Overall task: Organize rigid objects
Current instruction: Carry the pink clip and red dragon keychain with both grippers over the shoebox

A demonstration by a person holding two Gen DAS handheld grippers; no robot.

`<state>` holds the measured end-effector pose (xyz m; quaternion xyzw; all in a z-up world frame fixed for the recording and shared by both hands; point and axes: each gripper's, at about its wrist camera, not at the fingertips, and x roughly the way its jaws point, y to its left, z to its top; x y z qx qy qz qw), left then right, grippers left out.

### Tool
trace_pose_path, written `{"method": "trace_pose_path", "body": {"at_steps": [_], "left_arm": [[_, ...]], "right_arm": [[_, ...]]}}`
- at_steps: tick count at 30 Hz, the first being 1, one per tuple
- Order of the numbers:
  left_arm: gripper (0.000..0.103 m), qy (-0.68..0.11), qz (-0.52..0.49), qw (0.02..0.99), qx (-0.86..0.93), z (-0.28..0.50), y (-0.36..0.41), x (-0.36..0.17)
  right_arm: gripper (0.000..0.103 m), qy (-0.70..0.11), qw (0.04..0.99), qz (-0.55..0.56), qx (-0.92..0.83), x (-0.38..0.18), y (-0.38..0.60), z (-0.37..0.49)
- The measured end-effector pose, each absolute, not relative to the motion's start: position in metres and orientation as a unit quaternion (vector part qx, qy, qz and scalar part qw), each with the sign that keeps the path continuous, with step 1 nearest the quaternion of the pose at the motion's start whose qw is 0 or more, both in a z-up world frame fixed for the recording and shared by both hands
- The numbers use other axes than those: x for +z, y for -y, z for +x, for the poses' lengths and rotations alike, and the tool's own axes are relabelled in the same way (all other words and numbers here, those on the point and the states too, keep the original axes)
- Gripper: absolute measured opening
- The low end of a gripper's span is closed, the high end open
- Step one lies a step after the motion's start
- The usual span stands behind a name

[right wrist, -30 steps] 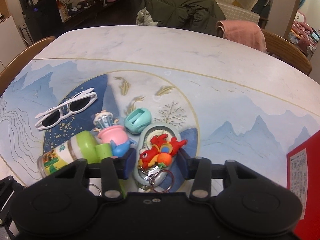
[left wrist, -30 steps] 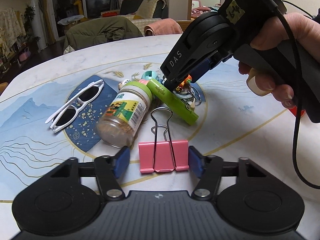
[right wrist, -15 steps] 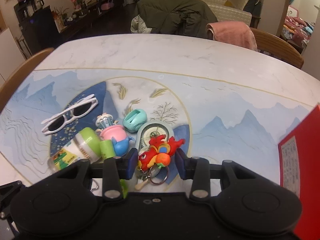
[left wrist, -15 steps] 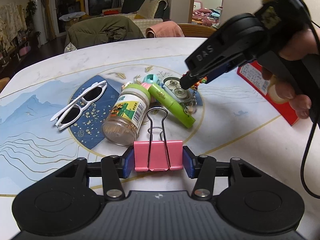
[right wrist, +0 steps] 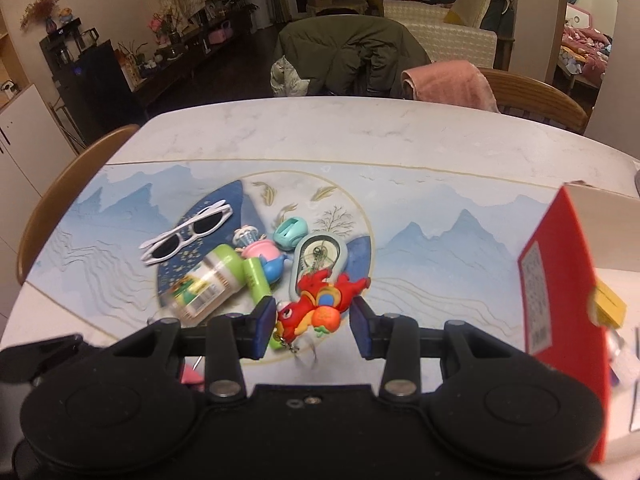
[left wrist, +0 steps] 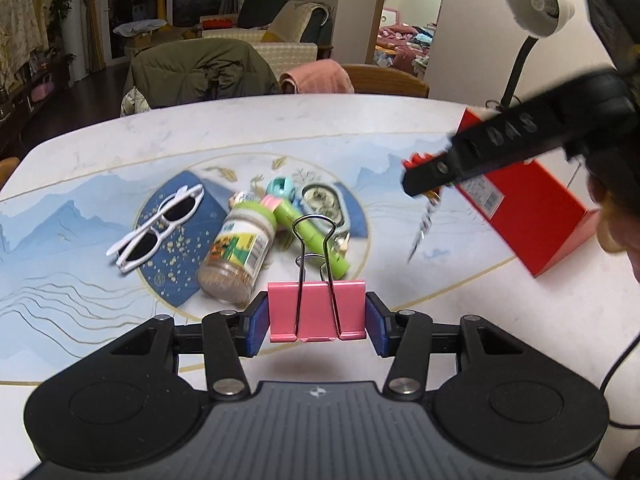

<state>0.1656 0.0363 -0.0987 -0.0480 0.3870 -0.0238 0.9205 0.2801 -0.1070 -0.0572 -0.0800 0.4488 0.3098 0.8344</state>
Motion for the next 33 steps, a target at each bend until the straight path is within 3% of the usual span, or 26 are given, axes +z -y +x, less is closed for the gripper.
{"method": "trace_pose_path", "body": {"at_steps": [16, 33], "left_arm": [[0.049, -0.362, -0.026, 0.930, -0.054, 0.185, 0.022, -0.023], [0.049, -0.346, 0.037, 0.931, -0.107, 0.241, 0.152, 0.004]], "right_arm": [[0.039, -0.423, 0.856, -0.048, 0.293, 0.004, 0.201, 0.269], [0.040, -0.395, 0.889, -0.015, 0.229, 0.019, 0.338, 0.318]]}}
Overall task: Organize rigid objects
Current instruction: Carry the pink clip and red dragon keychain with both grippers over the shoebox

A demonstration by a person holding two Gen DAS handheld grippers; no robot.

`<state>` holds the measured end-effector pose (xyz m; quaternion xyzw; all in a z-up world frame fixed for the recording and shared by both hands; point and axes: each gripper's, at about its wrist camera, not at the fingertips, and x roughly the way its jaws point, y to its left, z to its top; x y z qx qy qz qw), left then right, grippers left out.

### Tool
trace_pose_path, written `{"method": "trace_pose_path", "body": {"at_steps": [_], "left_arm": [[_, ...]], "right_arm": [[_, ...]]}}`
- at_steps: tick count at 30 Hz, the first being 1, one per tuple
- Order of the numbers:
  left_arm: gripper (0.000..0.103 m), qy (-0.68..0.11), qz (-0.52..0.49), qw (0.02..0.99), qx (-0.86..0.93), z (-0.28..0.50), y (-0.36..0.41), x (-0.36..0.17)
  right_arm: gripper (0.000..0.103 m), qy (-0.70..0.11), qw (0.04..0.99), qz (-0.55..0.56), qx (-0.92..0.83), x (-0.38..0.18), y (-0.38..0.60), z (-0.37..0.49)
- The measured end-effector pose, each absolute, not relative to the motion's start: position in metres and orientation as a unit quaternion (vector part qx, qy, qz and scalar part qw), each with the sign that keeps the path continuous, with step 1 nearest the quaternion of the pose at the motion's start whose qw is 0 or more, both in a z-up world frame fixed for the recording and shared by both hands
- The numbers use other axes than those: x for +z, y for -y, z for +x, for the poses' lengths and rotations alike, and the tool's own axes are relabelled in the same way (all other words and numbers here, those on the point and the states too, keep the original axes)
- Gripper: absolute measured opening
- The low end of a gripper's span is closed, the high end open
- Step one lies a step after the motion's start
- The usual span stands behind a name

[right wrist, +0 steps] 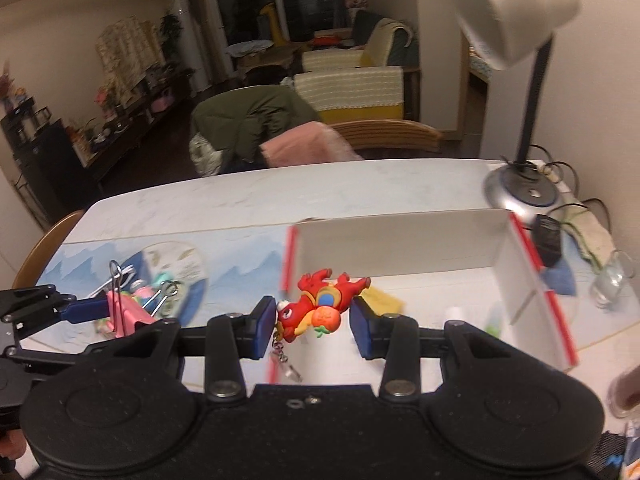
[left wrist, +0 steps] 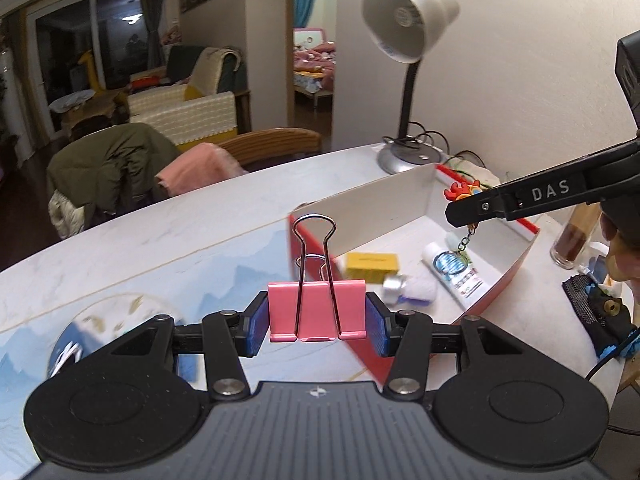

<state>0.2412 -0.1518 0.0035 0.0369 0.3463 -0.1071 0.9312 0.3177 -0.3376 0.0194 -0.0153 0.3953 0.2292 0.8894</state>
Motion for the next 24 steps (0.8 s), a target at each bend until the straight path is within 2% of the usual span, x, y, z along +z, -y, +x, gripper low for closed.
{"method": "trace_pose_path", "body": {"at_steps": [13, 24], "left_arm": [[0.049, -0.374, 0.060, 0.918, -0.118, 0.328, 0.229, -0.013], [0.049, -0.408, 0.067, 0.899, -0.141, 0.392, 0.282, -0.047]], "right_arm": [[0.040, -0.427, 0.879, -0.027, 0.210, -0.027, 0.400, 0.351], [0.039, -0.456, 0.860, -0.051, 0.224, -0.065, 0.407, 0.369]]}}
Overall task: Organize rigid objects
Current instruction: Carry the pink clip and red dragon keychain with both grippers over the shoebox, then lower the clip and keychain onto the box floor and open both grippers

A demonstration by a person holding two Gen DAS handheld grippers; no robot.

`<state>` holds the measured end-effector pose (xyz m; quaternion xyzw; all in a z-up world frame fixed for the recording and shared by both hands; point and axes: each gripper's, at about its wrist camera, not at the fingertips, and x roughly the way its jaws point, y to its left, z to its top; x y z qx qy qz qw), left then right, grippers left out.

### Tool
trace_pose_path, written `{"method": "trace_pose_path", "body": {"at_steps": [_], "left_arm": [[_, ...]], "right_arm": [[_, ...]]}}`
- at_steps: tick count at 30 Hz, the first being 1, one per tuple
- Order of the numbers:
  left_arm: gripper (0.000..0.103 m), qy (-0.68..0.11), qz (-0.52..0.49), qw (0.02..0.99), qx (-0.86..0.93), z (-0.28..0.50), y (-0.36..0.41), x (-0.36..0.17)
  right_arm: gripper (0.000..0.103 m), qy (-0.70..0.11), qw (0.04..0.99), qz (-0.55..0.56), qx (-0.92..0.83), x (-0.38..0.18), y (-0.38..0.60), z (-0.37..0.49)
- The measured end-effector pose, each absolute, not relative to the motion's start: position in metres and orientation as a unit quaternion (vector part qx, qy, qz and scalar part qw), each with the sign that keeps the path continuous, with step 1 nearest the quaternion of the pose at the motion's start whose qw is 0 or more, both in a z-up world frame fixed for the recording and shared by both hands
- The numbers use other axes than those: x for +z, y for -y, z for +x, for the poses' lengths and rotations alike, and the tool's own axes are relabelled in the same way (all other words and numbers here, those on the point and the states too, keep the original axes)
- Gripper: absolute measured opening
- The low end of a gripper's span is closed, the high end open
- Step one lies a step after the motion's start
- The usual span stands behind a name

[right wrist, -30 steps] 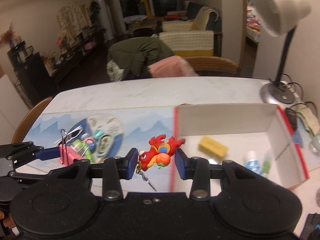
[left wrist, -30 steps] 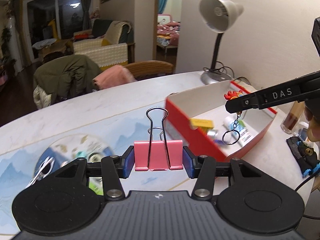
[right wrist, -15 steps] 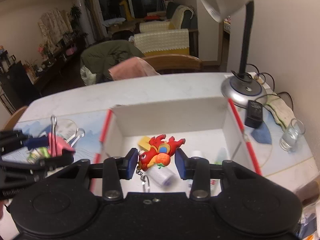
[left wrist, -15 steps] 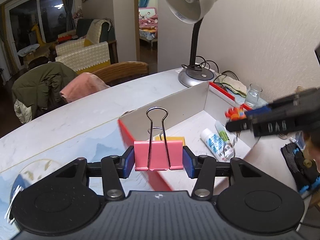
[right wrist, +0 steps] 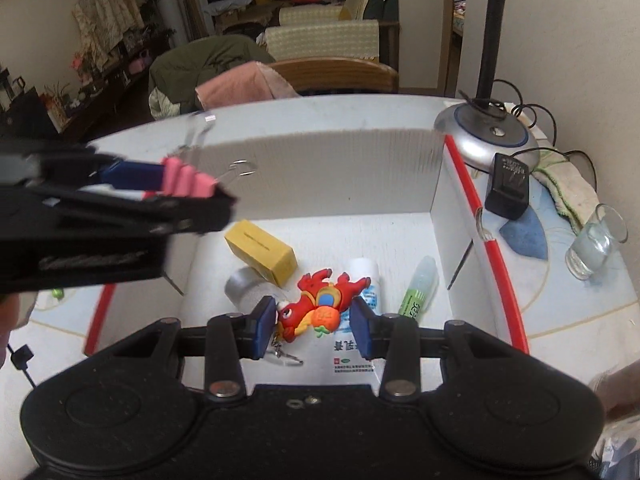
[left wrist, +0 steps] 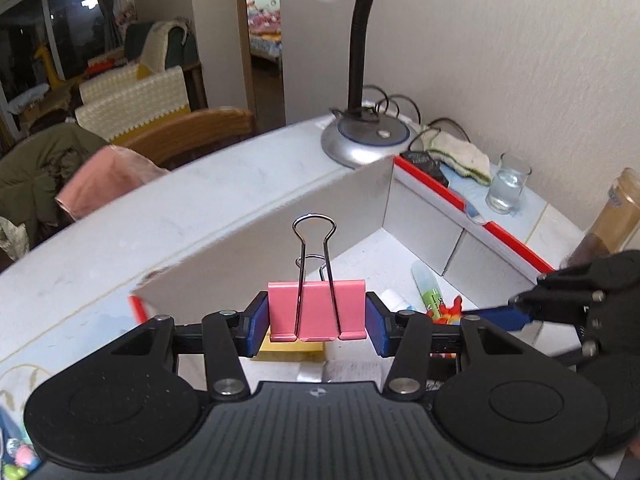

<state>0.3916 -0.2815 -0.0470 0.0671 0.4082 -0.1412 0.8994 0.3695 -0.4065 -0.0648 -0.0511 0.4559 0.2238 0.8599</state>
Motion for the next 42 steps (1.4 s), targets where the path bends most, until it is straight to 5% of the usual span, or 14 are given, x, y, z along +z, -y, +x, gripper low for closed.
{"method": "trace_pose_path", "body": {"at_steps": [29, 42], "left_arm": [[0.050, -0.537, 0.093, 0.824, -0.158, 0.478, 0.315, -0.137], [0.050, -0.532, 0.083, 0.827, -0.160, 0.468, 0.310, -0.130]], "right_arm": [[0.040, -0.537, 0.802, -0.065, 0.254, -0.117, 0.394, 0.396], [0.051, -0.535, 0.807, -0.048, 0.247, -0.115, 0.399, 0.388]]}}
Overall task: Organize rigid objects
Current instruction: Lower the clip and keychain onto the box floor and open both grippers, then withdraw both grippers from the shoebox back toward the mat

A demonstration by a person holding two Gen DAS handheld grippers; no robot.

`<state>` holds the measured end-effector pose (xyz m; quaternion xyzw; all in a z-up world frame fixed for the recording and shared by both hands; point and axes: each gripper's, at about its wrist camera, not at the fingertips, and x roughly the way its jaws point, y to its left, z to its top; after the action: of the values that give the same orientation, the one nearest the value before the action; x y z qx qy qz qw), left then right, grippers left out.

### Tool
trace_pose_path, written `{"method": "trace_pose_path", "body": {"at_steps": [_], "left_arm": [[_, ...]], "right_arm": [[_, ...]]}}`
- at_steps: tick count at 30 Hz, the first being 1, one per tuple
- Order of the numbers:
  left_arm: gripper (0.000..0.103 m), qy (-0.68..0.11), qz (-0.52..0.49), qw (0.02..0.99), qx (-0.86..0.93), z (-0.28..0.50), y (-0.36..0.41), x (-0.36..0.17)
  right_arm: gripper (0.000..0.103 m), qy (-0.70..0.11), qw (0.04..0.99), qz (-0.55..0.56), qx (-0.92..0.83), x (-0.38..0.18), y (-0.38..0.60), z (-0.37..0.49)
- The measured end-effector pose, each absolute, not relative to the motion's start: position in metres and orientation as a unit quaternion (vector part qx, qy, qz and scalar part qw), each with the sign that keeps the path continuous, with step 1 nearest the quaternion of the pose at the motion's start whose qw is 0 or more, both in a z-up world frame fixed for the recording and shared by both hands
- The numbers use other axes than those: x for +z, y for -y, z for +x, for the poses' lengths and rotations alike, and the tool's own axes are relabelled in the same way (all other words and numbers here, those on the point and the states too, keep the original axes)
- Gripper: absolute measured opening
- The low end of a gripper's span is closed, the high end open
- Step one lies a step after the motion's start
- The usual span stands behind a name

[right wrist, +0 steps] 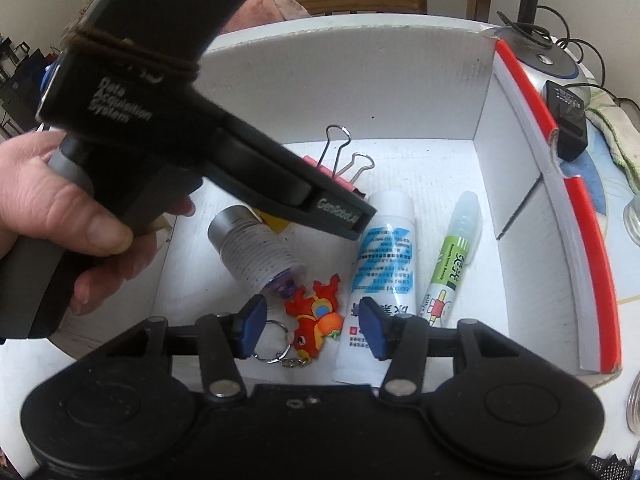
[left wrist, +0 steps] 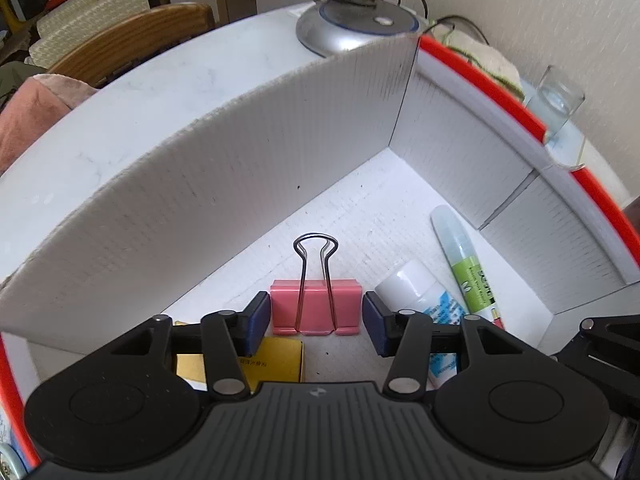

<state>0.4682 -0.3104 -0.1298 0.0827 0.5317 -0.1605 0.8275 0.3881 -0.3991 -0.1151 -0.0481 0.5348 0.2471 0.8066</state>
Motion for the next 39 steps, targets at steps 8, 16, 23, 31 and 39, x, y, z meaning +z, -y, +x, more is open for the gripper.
{"method": "trace_pose_path", "body": {"at_steps": [8, 16, 23, 31, 39], "left_arm": [[0.056, -0.503, 0.068, 0.846, -0.163, 0.448, 0.301, -0.102], [0.059, -0.470, 0.057, 0.866, -0.160, 0.420, 0.286, -0.069], [0.066, -0.438, 0.052, 0.883, -0.163, 0.388, 0.273, -0.042], [0.079, -0.404, 0.043, 0.900, -0.160, 0.349, 0.250, -0.018], [0.081, -0.381, 0.011, 0.912, -0.153, 0.308, 0.213, -0.002]], "right_arm": [[0.055, -0.520, 0.818, -0.038, 0.241, -0.099, 0.403, 0.380], [0.062, -0.499, 0.832, -0.026, 0.239, -0.073, 0.411, 0.372], [0.067, -0.479, 0.843, -0.010, 0.245, -0.056, 0.416, 0.363], [0.077, -0.460, 0.851, 0.000, 0.253, -0.040, 0.417, 0.349], [0.092, -0.436, 0.863, 0.008, 0.255, -0.024, 0.412, 0.328]]}}
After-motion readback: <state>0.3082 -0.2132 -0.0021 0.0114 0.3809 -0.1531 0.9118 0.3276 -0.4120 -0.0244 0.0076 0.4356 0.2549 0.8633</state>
